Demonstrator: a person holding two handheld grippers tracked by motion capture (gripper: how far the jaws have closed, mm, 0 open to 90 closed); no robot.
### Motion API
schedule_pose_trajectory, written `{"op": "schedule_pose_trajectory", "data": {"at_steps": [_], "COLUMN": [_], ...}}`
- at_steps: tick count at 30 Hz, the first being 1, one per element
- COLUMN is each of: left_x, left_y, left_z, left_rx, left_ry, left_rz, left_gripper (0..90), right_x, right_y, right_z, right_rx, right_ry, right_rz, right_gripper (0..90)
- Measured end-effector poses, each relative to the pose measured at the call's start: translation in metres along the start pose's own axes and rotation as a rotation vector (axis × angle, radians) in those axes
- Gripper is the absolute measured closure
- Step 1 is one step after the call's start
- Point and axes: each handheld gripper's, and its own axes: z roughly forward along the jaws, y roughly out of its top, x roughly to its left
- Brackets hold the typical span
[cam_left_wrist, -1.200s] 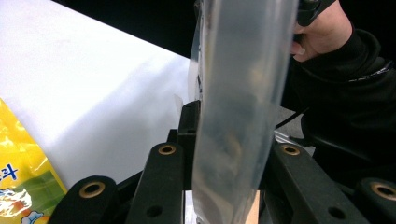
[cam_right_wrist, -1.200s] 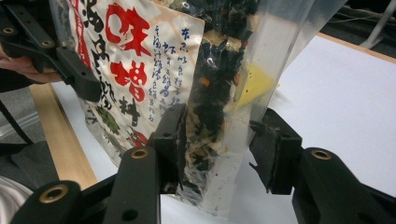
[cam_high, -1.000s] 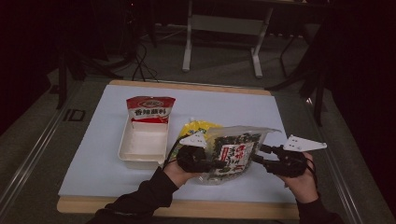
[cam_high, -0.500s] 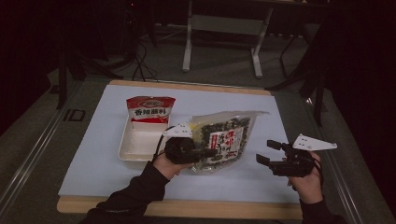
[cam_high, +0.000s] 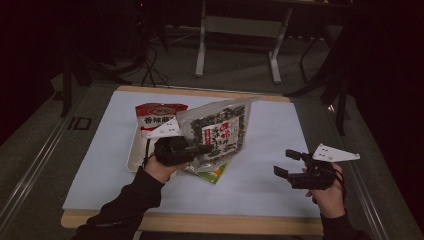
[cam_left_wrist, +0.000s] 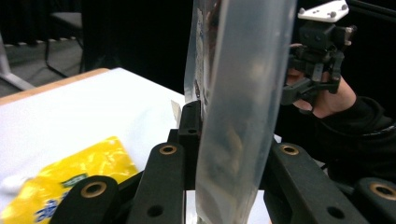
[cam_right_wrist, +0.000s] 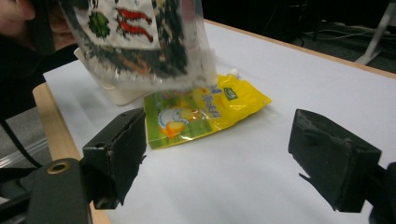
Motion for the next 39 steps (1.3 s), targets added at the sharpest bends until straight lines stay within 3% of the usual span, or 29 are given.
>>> {"op": "schedule_pose_trajectory", "data": {"at_steps": [12,15,27,33,39], "left_x": [0.018,0.026,0.056,0.064,0.074], "left_y": [0.007,0.006,-0.015,-0.027,-0.035], "left_z": [-0.049,-0.068,-0.122,-0.138,-0.139], "left_rx": [-0.044,-0.040,-0.028,-0.005,0.026], "left_ry": [0.093,0.138,0.236,0.272,0.260], "left_rz": [0.015,0.027,-0.009,-0.018,-0.036], "left_gripper": [76.8,76.8,76.7,76.7,76.7], "right_x": [-0.002,-0.003,-0.006,-0.008,-0.009], "right_y": [0.000,-0.001,-0.010,-0.012,-0.013], "right_z": [0.004,0.007,0.016,0.017,0.019], "right_rx": [-0.016,-0.012,0.009,0.014,0.014], "right_ry": [0.014,0.022,0.043,0.045,0.047], "right_rz": [0.001,0.003,0.029,0.041,0.049], "right_gripper": [16.5,16.5,16.6,16.6,16.7]}}
